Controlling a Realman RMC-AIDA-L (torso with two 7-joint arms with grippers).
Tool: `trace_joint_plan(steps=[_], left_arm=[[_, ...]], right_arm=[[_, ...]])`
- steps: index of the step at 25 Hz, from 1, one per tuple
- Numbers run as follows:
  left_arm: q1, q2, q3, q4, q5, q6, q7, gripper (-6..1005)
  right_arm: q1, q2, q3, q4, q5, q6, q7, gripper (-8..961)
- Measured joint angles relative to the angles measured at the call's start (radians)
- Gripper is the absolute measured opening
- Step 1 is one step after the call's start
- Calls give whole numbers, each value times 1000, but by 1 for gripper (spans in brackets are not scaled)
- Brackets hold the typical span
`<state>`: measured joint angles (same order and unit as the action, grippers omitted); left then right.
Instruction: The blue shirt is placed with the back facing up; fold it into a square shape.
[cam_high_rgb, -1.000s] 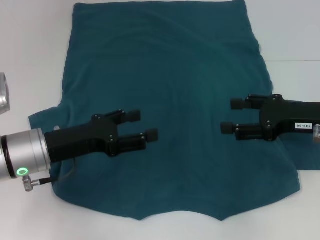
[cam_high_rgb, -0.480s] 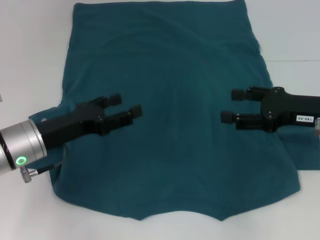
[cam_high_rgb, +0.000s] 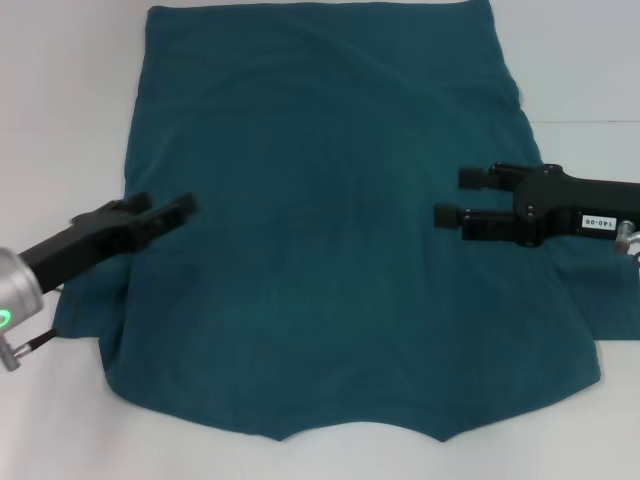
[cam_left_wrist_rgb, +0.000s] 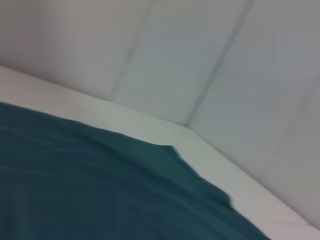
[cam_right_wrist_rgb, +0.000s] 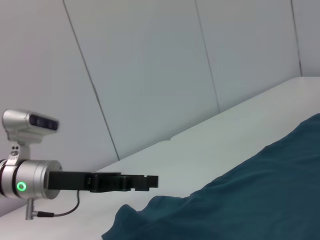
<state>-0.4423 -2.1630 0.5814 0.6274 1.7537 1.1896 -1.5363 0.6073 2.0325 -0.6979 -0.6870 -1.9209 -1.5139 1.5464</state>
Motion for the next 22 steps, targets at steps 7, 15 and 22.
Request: trace_joint_plan(steps=[7,15,22], left_arm=[[51,0,-56,13,3,-7,-2,842],[106,-4,-107,18,6,-10,1,836],[128,-6,-131,4,12,-43,5,831]], right_arm=[[10,12,0,3,0,28,1,876],[19,15,-1,4,-1,35,1,876],[24,15,-9,12,-1,42,1,876]])
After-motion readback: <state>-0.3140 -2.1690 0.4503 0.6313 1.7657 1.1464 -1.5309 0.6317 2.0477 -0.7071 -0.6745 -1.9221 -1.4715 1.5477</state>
